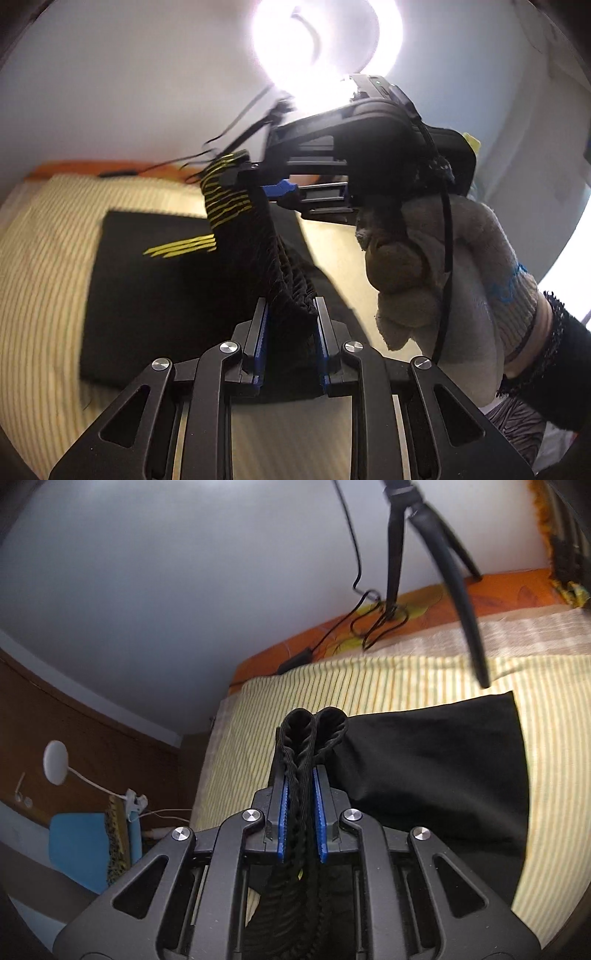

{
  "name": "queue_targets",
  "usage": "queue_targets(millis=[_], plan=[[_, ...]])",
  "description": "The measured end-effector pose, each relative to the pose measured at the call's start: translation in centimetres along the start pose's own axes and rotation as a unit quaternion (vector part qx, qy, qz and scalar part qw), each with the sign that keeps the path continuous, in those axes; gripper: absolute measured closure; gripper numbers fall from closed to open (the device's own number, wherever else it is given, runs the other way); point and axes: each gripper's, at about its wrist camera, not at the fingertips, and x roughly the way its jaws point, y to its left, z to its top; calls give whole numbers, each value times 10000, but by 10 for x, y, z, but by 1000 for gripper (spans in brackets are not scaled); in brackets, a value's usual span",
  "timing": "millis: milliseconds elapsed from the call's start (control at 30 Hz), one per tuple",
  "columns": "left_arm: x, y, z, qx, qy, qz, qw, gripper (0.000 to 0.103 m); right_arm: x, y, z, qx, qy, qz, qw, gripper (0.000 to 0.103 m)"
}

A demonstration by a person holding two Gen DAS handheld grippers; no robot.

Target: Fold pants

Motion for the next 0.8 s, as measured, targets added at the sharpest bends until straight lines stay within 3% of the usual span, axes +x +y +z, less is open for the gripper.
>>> queue_targets(millis=[267,567,667,800], plan=[[-8,30,-13,-335,85,245,9991,83,56,17,-7,-14,298,-119,9995,90],[-21,33,-21,-113,203,855,9961,81,88,26,-15,-141,497,-209,9984,89],[-25,33,-25,46,296,1179,9926,77,92,30,-14,-283,545,-266,9978,89],[-28,25,-28,101,390,1581,9866,64,96,34,-12,-384,703,-154,9967,77]])
